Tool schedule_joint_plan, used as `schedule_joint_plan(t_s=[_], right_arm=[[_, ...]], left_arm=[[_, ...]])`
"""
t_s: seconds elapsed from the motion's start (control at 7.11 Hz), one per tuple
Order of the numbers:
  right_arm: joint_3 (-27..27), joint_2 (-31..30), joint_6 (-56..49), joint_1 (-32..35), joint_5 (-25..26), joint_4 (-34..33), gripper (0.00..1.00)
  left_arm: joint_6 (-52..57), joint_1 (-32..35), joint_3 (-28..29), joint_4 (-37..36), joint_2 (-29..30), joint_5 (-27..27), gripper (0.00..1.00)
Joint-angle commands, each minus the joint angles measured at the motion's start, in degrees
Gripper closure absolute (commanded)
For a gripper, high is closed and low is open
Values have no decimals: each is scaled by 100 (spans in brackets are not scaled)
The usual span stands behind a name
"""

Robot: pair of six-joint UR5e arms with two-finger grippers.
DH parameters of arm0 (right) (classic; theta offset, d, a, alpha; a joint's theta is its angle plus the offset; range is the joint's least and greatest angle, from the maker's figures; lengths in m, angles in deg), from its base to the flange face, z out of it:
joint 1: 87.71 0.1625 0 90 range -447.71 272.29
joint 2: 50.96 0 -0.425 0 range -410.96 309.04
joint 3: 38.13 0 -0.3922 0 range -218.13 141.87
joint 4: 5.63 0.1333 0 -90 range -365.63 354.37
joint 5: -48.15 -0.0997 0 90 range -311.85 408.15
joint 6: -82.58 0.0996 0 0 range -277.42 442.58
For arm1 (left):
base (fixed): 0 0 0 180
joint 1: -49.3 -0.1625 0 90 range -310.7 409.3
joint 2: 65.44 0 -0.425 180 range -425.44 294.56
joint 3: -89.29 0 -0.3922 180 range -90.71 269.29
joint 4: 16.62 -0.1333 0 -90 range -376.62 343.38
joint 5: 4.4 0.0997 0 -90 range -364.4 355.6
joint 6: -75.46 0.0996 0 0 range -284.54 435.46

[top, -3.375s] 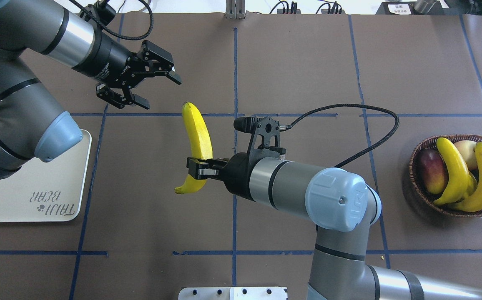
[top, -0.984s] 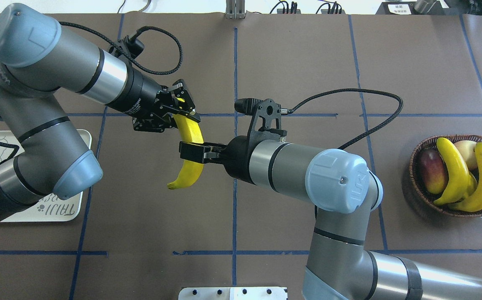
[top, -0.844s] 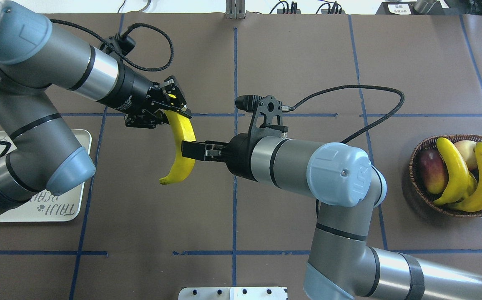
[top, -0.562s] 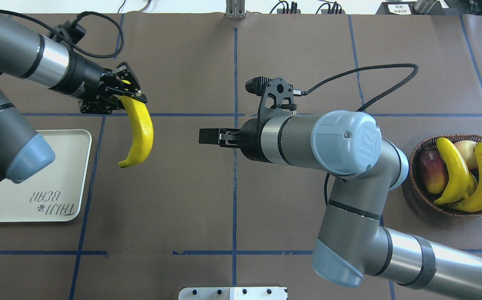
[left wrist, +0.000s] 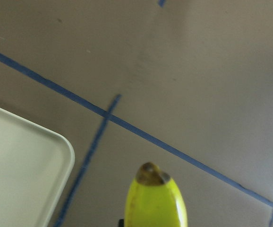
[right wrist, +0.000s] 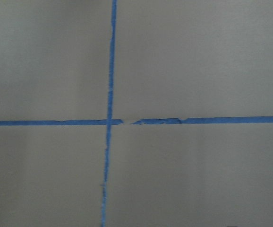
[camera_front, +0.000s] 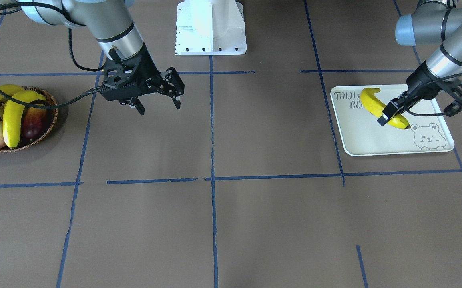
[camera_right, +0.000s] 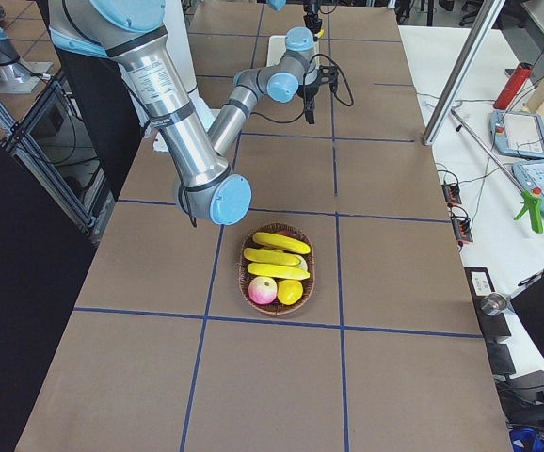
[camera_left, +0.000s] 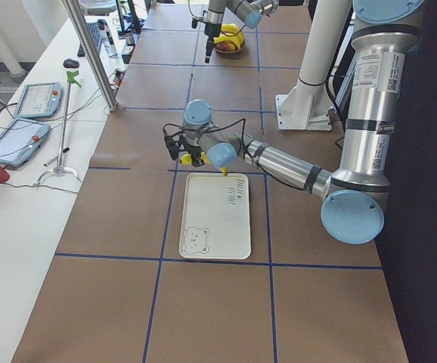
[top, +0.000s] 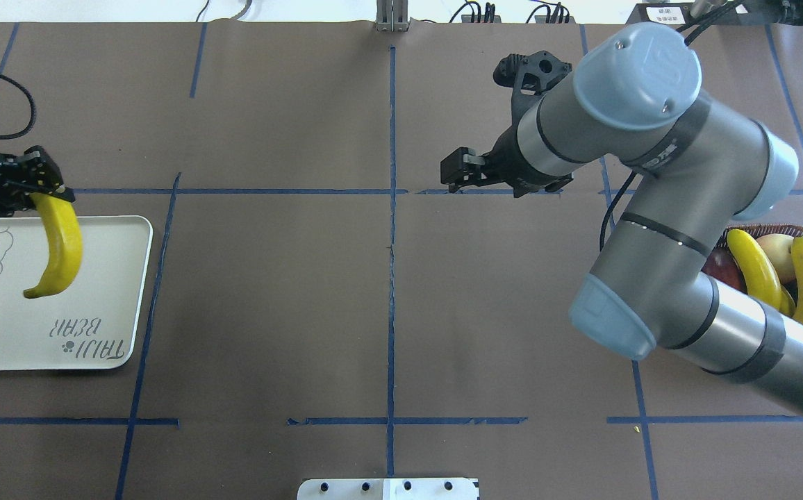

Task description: Transfer all bananas from basket to plate

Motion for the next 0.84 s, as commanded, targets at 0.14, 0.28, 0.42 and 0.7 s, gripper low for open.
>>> schedule_joint_plan(t_s=[0.14,0.28,0.42,0.7], right_arm=[[2,-320,-1802,984,-652,-785,0],[2,-357,-1850,1021,-680,-785,0],[2,-357,-1850,1021,-689,-785,0],[2,-357,-1850,1013,-680,-794,0]], left_arm=[[1056,45,988,55,-435,9,99],[1748,123,1253,64,-435,122,98],[2103,306,1455,64,-427,132,97],[2291,641,1825,56,-339,124,84]])
